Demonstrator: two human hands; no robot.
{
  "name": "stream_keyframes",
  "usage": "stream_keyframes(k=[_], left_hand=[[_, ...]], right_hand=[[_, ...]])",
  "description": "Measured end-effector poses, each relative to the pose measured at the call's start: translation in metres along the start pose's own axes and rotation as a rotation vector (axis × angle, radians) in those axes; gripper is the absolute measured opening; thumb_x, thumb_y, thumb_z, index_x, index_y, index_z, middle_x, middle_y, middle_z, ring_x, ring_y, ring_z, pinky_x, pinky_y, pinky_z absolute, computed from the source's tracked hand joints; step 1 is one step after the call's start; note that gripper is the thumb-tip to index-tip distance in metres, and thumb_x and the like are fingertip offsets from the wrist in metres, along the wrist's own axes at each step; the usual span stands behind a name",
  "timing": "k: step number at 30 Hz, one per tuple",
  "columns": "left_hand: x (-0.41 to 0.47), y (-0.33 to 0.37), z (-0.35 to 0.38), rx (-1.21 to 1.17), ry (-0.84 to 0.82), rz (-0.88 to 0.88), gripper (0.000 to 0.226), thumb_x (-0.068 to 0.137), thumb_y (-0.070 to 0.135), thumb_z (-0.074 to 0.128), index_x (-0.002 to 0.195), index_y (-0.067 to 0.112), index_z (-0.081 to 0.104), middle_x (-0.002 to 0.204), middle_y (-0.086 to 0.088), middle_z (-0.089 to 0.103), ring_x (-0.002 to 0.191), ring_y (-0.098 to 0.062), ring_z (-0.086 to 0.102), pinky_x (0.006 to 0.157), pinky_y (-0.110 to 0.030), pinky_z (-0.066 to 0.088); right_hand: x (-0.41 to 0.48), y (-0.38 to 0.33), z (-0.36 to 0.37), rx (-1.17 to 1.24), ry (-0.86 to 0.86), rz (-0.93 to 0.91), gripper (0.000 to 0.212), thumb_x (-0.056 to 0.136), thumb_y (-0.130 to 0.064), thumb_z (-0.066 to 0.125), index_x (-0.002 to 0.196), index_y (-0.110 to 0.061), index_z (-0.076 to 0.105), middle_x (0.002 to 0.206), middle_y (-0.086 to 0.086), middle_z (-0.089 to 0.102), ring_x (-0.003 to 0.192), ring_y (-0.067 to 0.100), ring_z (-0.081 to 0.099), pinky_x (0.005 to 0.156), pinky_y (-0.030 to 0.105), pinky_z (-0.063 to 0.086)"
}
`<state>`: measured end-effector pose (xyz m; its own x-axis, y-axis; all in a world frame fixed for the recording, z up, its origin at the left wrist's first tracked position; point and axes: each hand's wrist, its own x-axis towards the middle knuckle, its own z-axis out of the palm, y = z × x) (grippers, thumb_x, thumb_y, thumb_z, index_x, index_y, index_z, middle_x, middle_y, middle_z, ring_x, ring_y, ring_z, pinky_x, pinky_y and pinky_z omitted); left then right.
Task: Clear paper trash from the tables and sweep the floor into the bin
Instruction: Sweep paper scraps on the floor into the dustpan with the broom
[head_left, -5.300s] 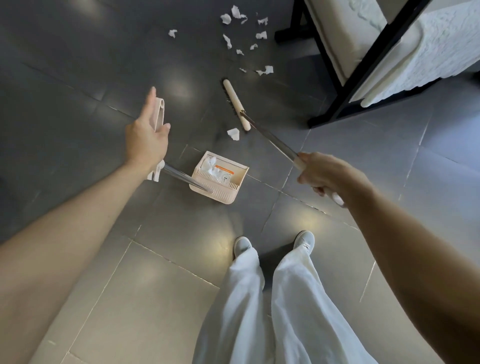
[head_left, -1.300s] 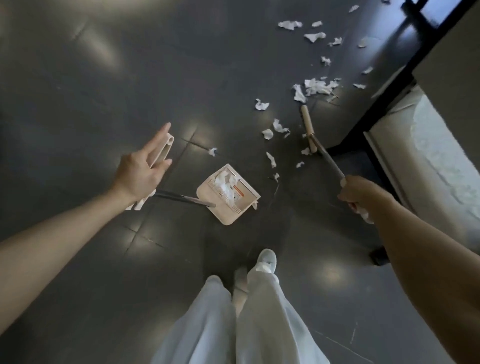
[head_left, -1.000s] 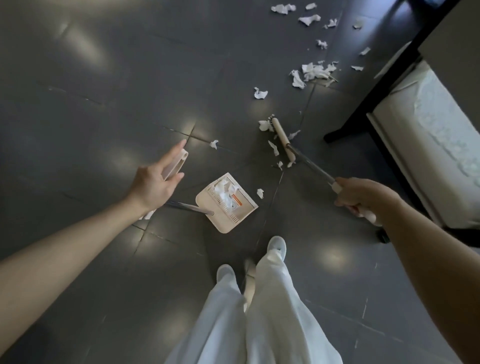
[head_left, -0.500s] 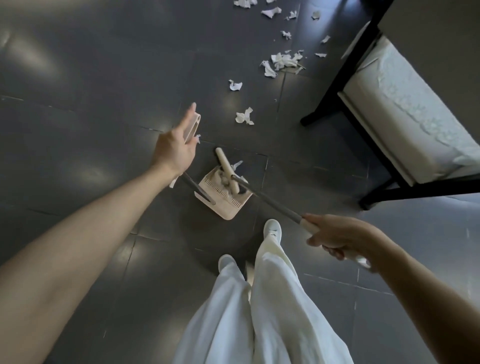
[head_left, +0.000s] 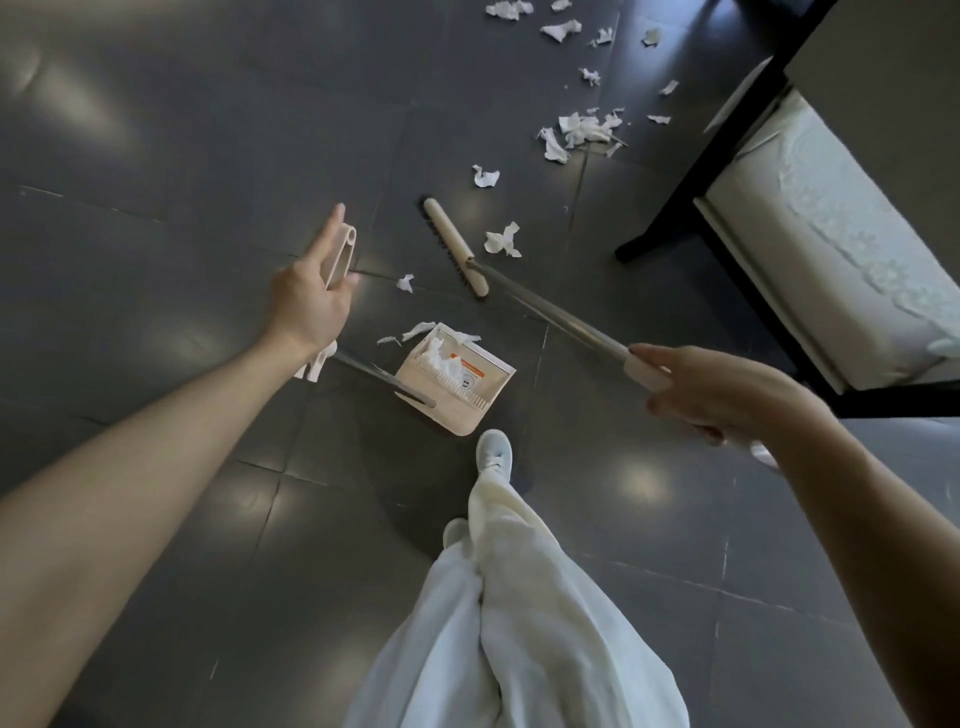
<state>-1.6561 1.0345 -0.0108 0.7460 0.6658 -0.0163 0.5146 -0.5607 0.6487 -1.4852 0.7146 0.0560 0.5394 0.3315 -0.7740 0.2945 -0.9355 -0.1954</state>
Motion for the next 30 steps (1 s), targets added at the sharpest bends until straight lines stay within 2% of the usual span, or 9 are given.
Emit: stream_keyframes(k=[4, 7, 9, 14, 18, 21, 24, 27, 30], left_hand=[[0.011, -0.004, -0.007, -0.010, 0.035, -0.020, 0.068, 0.090, 0.008, 0.061, 0.149, 0.024, 0.031, 0.137, 0.001, 0.053, 0.121, -0.022, 0.054, 0.093, -0.008, 0.032], [0.019, -0.012, -0.019, 0.014, 0.068, -0.022, 0.068, 0.089, 0.007, 0.062, 0.148, 0.023, 0.033, 0.134, -0.001, 0.056, 0.113, -0.028, 0.060, 0.091, -0.014, 0.036], [0.026, -0.020, -0.031, 0.028, 0.082, -0.047, 0.068, 0.089, 0.009, 0.062, 0.147, 0.028, 0.034, 0.132, -0.001, 0.058, 0.107, -0.030, 0.062, 0.085, -0.009, 0.035], [0.036, -0.053, -0.072, 0.053, 0.104, -0.104, 0.069, 0.088, 0.011, 0.064, 0.146, 0.034, 0.035, 0.128, 0.006, 0.059, 0.104, -0.025, 0.061, 0.076, 0.008, 0.028], [0.034, -0.091, -0.107, 0.033, 0.096, -0.122, 0.069, 0.088, 0.010, 0.064, 0.146, 0.034, 0.036, 0.123, 0.014, 0.054, 0.114, -0.028, 0.058, 0.083, 0.000, 0.030], [0.027, -0.123, -0.132, 0.008, 0.078, -0.112, 0.069, 0.088, 0.008, 0.064, 0.146, 0.034, 0.036, 0.124, 0.016, 0.052, 0.115, -0.027, 0.058, 0.088, -0.003, 0.033], [0.018, -0.153, -0.154, 0.003, 0.024, -0.092, 0.071, 0.088, 0.008, 0.065, 0.145, 0.036, 0.035, 0.125, 0.011, 0.057, 0.112, -0.033, 0.060, 0.093, -0.022, 0.041], [0.012, -0.182, -0.172, 0.036, -0.006, -0.036, 0.072, 0.086, 0.009, 0.066, 0.146, 0.033, 0.034, 0.121, 0.014, 0.057, 0.106, -0.030, 0.064, 0.081, -0.011, 0.037], [0.009, -0.205, -0.182, 0.063, -0.022, 0.000, 0.072, 0.086, 0.007, 0.067, 0.147, 0.027, 0.034, 0.125, -0.002, 0.063, 0.100, -0.031, 0.065, 0.076, -0.009, 0.034]], right_hand=[[0.047, -0.025, -0.031, -0.063, 0.063, -0.009, 0.055, 0.089, -0.017, 0.060, 0.138, -0.034, 0.040, 0.083, 0.009, 0.060, 0.051, 0.019, 0.056, 0.040, 0.022, 0.042], [0.085, -0.048, -0.050, -0.098, 0.110, -0.004, 0.034, 0.090, -0.011, 0.053, 0.121, -0.024, 0.049, 0.084, 0.011, 0.059, 0.055, 0.021, 0.059, 0.043, 0.026, 0.048], [0.112, -0.063, -0.060, -0.154, 0.128, 0.002, 0.026, 0.089, -0.010, 0.052, 0.113, -0.020, 0.050, 0.083, 0.011, 0.059, 0.058, 0.022, 0.060, 0.045, 0.028, 0.047], [0.156, -0.105, -0.058, -0.200, 0.073, 0.027, 0.037, 0.086, -0.003, 0.053, 0.122, -0.011, 0.051, 0.087, 0.012, 0.058, 0.073, 0.028, 0.061, 0.055, 0.032, 0.050], [0.159, -0.143, -0.032, -0.345, -0.050, -0.013, 0.035, 0.089, -0.008, 0.058, 0.123, -0.001, 0.055, 0.075, 0.004, 0.054, 0.075, 0.023, 0.059, 0.050, 0.025, 0.043], [0.146, -0.172, -0.001, -0.375, -0.087, -0.043, 0.036, 0.087, -0.008, 0.055, 0.124, -0.004, 0.054, 0.068, 0.001, 0.053, 0.060, 0.018, 0.057, 0.045, 0.021, 0.040], [0.123, -0.198, 0.037, -0.321, -0.074, -0.025, 0.042, 0.085, -0.006, 0.051, 0.127, -0.009, 0.049, 0.065, 0.002, 0.052, 0.048, 0.014, 0.051, 0.033, 0.012, 0.028], [0.098, -0.222, 0.071, -0.271, -0.077, 0.003, 0.047, 0.086, -0.005, 0.050, 0.133, -0.012, 0.047, 0.071, 0.004, 0.054, 0.047, 0.015, 0.051, 0.032, 0.012, 0.029], [0.077, -0.242, 0.100, -0.237, -0.111, 0.024, 0.050, 0.087, -0.005, 0.052, 0.136, -0.014, 0.045, 0.075, 0.005, 0.052, 0.044, 0.016, 0.049, 0.030, 0.011, 0.028]])
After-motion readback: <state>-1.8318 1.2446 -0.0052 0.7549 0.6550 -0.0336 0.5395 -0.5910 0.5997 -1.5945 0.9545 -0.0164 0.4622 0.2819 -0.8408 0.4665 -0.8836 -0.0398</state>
